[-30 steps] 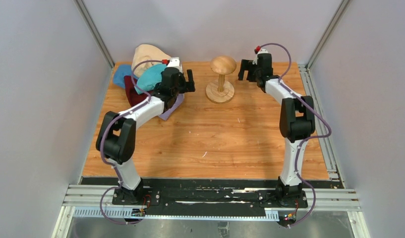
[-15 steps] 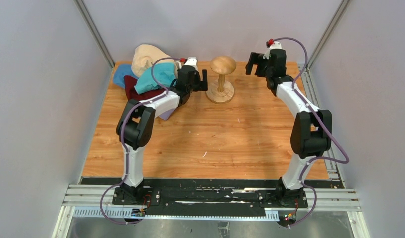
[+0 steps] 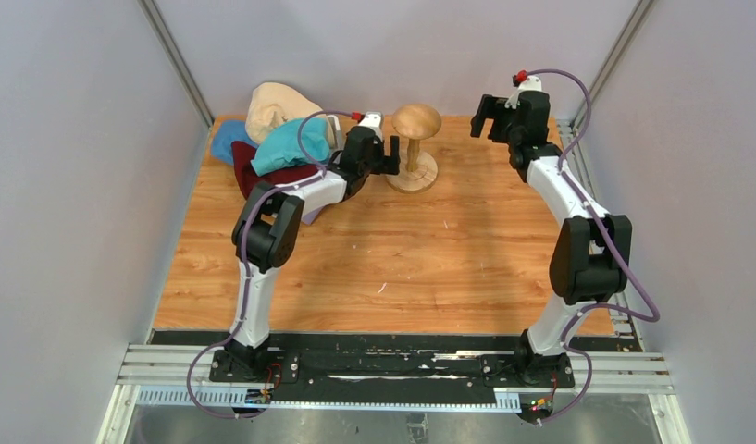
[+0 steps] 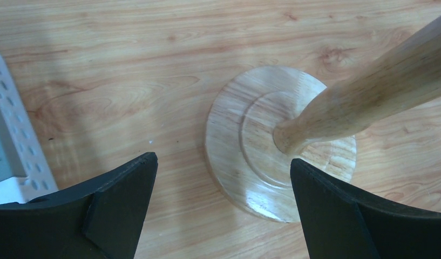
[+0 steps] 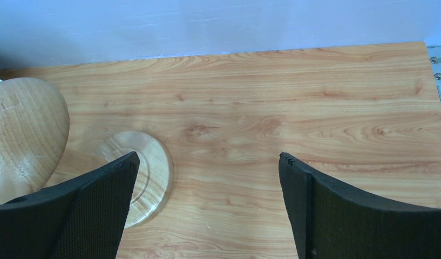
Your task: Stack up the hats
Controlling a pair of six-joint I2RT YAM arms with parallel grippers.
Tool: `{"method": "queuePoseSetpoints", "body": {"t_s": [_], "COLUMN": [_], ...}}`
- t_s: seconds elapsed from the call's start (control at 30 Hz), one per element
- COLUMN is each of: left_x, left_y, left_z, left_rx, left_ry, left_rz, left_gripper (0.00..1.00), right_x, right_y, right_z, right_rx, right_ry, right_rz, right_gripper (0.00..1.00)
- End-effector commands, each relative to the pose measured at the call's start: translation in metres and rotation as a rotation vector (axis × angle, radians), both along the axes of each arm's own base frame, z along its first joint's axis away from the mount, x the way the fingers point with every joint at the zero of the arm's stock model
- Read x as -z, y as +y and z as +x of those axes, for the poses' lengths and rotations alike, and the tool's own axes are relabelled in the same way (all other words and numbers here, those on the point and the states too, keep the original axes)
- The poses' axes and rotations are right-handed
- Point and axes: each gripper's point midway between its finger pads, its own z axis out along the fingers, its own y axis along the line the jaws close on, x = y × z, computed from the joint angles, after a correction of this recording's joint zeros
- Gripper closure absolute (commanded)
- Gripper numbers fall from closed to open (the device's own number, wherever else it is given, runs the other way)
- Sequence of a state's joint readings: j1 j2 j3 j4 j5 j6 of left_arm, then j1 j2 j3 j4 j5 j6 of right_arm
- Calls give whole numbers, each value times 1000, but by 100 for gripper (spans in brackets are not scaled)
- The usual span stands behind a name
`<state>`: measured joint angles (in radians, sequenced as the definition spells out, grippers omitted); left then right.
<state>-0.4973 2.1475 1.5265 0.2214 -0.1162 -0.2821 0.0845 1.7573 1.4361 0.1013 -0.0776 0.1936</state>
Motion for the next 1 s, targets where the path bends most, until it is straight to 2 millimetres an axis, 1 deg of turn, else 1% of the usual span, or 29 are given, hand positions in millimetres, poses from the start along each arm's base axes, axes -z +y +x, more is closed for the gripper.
{"method": "queuePoseSetpoints", "body": {"t_s": [0.0,0.13,0.33,0.43,0.5,0.6,0.63,0.67,0.77,0.97], "left_x": [-4,2,10,10,11,15,18,16,19,8], "left_y": [-21,-29,-29,-22,-10,14,27,36,64,98], "left_z": [7,5,5,4,3,3,4,6,8,11], "left_rx": [82,124,129,99,56,-14,-43,-67,-125,-195], "left_ry": [-45,-41,-36,-35,-35,-20,-6,-2,12,-17], "left_rz": [-49,-61,-56,-42,-21,-11,-19,-34,-35,12], "left_gripper": [2,2,2,2,2,2,2,2,2,2], "right_x": [-18,-20,-19,-17,-19,-19,-20,-20,-22,-21], "right_y": [-11,-14,-16,-15,-15,-14,-13,-13,-12,-9], "right_z": [-5,-7,-7,-7,-8,-8,-8,-9,-11,-13], "right_rx": [15,16,14,12,9,6,3,2,-2,-13], "right_ry": [-42,-45,-43,-40,-42,-43,-45,-44,-47,-47], "right_rz": [1,5,15,18,19,24,25,26,28,46], "right_gripper": [1,1,1,1,1,1,1,1,1,1]}}
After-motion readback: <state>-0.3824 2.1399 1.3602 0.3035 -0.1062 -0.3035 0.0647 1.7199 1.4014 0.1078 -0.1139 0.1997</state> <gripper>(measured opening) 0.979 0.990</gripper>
